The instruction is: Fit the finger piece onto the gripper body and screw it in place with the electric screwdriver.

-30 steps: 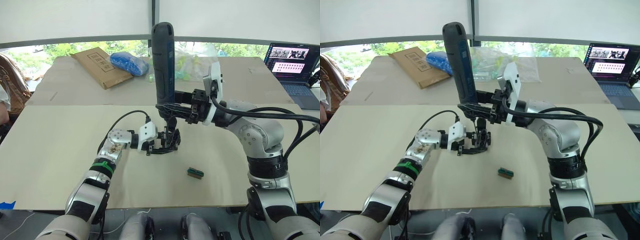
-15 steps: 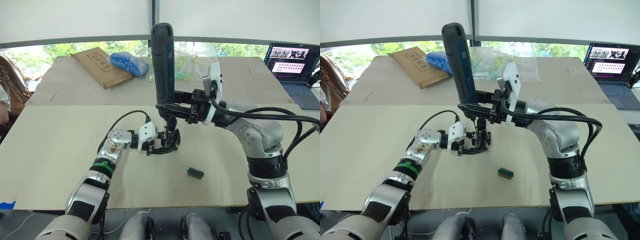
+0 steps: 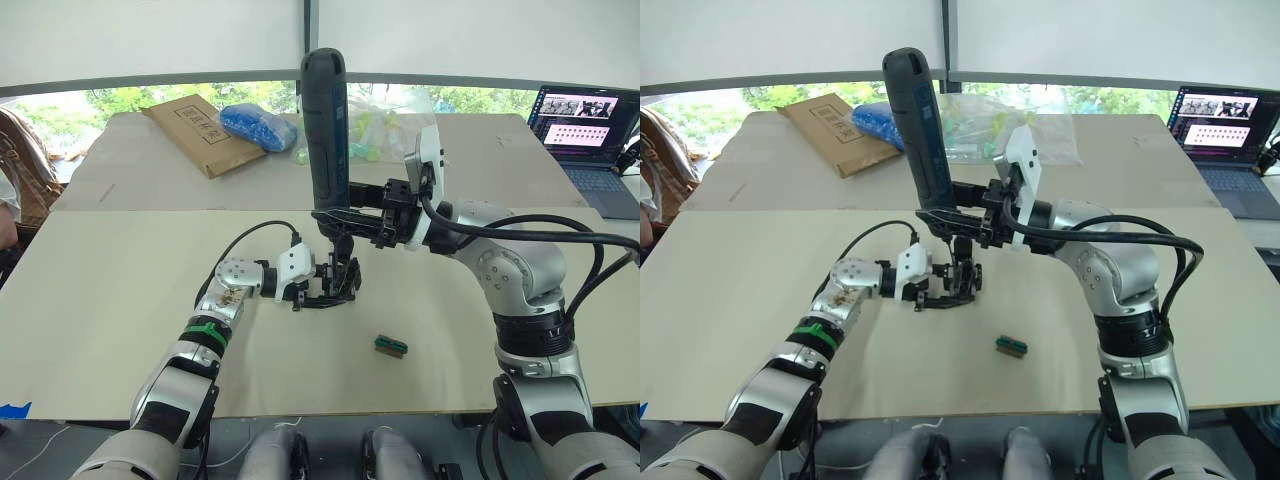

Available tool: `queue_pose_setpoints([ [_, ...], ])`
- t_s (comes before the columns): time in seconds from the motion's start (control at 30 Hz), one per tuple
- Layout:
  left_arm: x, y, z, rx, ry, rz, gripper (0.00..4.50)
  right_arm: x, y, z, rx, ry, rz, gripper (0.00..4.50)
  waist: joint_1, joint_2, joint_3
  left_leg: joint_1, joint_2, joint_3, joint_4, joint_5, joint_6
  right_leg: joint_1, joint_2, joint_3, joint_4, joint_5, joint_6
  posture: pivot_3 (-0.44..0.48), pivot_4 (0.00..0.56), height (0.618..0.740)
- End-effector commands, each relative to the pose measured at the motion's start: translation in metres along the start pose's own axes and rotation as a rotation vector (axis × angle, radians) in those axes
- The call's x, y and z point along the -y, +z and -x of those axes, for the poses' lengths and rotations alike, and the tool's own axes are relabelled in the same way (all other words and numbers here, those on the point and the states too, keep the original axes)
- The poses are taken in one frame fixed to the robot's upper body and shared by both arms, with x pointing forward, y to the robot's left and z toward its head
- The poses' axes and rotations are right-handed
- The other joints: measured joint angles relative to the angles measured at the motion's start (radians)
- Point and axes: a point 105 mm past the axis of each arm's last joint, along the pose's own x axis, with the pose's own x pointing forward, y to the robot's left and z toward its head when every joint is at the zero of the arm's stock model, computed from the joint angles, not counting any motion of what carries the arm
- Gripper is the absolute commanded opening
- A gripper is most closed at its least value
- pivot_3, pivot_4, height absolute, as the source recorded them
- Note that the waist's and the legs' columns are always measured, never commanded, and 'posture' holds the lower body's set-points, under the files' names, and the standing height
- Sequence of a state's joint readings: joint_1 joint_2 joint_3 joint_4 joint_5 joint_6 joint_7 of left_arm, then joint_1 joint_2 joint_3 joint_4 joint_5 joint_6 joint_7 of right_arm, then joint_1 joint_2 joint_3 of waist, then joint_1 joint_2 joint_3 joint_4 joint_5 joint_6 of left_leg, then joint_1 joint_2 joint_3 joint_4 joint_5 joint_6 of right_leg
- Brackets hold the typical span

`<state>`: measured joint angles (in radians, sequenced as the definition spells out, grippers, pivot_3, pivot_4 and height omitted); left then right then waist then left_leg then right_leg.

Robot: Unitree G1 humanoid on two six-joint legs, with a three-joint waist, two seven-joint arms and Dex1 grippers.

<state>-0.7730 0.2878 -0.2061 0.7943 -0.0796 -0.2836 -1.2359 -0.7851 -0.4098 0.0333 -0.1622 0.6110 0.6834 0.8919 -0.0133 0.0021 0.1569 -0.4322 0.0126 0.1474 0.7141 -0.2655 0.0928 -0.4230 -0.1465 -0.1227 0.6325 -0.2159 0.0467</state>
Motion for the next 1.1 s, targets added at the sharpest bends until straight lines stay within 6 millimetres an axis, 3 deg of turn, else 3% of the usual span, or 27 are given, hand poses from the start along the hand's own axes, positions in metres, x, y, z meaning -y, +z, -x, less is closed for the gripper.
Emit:
queue_pose_setpoints([
  [0.03, -0.0075, 0.0091, 0.0036, 0.004, 0.015, -0.045, 2.3, -0.0063, 0.0165, -0.001, 0.06, 0.025, 0.049, 1.91, 0.0, 0.0, 0.0, 0.0, 0.0, 0.0, 0.0, 0.0, 0.0, 0.0, 0.0, 0.0, 0.0, 0.0, 0.0, 0.0, 0.15, 0.732],
  [1.1, -0.0099, 0.0097, 0.004, 0.005, 0.023, -0.045, 2.3, -0.0066, 0.0127, -0.0007, 0.048, 0.019, 0.052, 1.91, 0.0, 0.0, 0.0, 0.0, 0.0, 0.0, 0.0, 0.0, 0.0, 0.0, 0.0, 0.0, 0.0, 0.0, 0.0, 0.0, 0.15, 0.732],
])
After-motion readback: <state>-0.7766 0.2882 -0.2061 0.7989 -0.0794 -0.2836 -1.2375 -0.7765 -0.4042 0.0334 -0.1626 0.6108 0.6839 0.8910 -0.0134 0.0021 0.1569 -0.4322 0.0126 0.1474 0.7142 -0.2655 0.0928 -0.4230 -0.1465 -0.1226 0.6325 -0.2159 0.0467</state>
